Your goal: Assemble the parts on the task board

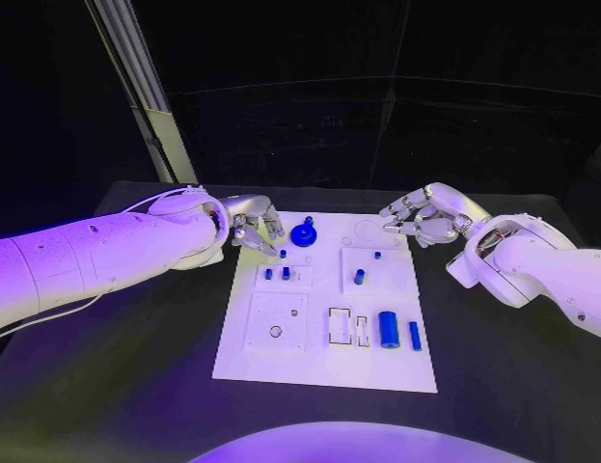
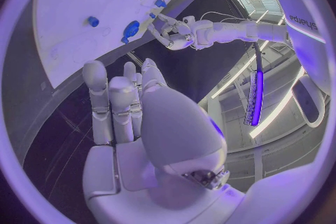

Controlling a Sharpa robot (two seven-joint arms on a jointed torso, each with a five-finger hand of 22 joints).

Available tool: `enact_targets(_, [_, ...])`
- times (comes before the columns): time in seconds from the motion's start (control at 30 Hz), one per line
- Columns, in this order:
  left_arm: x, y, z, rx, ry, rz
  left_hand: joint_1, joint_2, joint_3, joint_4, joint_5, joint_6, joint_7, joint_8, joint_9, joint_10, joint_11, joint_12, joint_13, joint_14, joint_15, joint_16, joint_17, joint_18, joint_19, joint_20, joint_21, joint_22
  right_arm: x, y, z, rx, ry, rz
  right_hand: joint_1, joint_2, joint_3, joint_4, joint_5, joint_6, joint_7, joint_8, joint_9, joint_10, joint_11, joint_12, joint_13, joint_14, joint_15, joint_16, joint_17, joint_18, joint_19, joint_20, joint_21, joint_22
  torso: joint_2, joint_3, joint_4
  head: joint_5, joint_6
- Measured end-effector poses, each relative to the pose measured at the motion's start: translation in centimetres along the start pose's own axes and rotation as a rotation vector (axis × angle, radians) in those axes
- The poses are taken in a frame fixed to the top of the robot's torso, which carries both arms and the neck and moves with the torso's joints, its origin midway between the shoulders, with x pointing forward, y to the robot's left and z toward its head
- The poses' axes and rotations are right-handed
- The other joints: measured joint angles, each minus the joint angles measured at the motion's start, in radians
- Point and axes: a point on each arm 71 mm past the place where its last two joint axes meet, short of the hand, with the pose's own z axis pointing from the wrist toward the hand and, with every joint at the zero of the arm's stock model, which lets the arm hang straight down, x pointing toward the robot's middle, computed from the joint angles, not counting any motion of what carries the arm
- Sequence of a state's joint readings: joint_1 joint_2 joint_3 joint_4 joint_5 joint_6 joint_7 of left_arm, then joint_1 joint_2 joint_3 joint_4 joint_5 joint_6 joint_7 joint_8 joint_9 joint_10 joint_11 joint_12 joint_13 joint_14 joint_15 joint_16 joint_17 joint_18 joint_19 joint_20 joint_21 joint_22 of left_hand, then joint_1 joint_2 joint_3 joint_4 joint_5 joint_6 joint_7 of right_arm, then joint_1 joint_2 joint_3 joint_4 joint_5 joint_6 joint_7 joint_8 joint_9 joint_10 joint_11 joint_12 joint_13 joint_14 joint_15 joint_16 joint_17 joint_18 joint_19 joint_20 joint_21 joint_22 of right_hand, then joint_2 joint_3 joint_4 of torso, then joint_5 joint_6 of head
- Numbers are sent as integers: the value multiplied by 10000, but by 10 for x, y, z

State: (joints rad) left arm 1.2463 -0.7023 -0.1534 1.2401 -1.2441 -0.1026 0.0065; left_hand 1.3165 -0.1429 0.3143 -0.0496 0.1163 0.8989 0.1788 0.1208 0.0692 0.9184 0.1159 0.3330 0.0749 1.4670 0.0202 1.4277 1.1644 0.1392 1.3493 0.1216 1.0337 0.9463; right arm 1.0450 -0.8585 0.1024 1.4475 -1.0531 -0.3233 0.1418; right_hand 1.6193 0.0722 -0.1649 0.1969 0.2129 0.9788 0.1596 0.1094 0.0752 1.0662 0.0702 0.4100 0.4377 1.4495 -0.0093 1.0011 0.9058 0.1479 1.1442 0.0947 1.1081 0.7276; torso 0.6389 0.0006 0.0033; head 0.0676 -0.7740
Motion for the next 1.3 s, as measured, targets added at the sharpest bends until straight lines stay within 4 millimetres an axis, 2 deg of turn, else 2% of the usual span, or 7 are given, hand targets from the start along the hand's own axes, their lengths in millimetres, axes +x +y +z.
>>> enact_targets(0.23, [-12, 10, -14, 588, -1235, -3462, -167, 455, -413, 331, 0, 166, 157, 103, 0, -346, 123, 439, 55, -584, 169, -887, -1964, 158, -942, 129, -1781, -1805, 4, -1, 0, 298, 473, -1918, 271, -100, 84, -84, 23, 345, -41, 0, -33, 364, 49, -1294, -1239, 86, 21, 97, 95, -2, 177, 35, 225, 318, 4, 5, 0, -113, 97])
enact_targets(0.27, [-13, 10, -16, 719, -1366, -4103, -145, 560, -413, 331, 0, 246, 153, 160, 0, -255, 127, 565, 79, -749, 156, -1054, -2330, 300, -1130, 136, -2108, -2123, 5, 0, 0, 319, 553, -2223, 272, -101, 90, -78, -13, 355, -50, 0, -34, 364, 48, -1403, -1340, 86, 21, 97, 92, -2, 177, 35, 225, 324, 4, 5, 0, -152, 111])
enact_targets(0.4, [-15, 7, -20, 1374, -1838, -7031, -26, 981, -272, 471, 154, 654, 58, 439, 53, 397, -25, 1133, 216, -1332, 66, -1665, -3527, 386, -1519, 89, -2701, -2589, 11, 4, 1, 392, 861, -3459, 325, -155, 141, -27, -149, 355, -51, -90, -65, 364, 49, -1861, -1736, 86, 21, 97, 33, -2, 177, 35, 225, 324, 9, 4, 1, -299, 154])
enact_targets(0.53, [-17, 2, -23, 1920, -2310, -9871, -23, 997, -244, 500, 190, 679, 33, 541, 53, 467, -71, 1304, 219, -1726, 35, -2054, -4286, 392, -1660, 52, -2929, -2724, 15, 4, 3, 505, 1019, -4521, 325, -155, 169, 0, -324, 246, 58, -255, -88, 166, 246, -2265, -2092, 121, 57, 97, -20, -2, 203, 61, 225, 324, 9, -5, 13, -368, 196])
enact_targets(0.77, [-17, -1, -25, 2397, -2852, -12643, -23, 996, -213, 469, 190, 679, 33, 582, 30, 467, -70, 1355, 196, -1976, 37, -2352, -4896, 393, -1791, 41, -3096, -2856, 23, 8, 7, 494, 1175, -5612, 364, -194, 197, 29, -380, 246, 58, -320, -88, 164, 247, -2449, -2389, 157, 93, 179, 42, -1, 266, 125, 336, 514, 12, -9, 5, -401, 236])
enact_targets(1.13, [-14, -7, -25, 2689, -2860, -13854, -23, 996, -186, 496, 190, 678, 33, 621, 20, 467, -70, 1419, 182, -2164, 84, -2547, -5298, 390, -1874, 55, -3223, -2936, 32, 12, 14, 454, 1453, -6133, 414, -244, 444, 12, -380, 380, 10, -320, -64, 280, 209, -2629, -2828, 156, 93, 587, 389, 0, 572, 140, 725, 1062, 23, -7, -1, -464, 259])
enact_targets(1.3, [-14, -8, -25, 2747, -2817, -14040, -25, 994, -186, 496, 190, 678, 32, 621, 9, 466, -70, 1425, 169, -2222, 69, -2604, -5424, 390, -1874, 55, -3275, -2964, 36, 11, 16, 490, 1683, -6228, 493, -165, 654, 43, -803, 492, -21, -361, -65, 472, 191, -2796, -3108, 156, 93, 794, 553, -1, 658, 122, 875, 1313, 24, -5, -1, -471, 224])
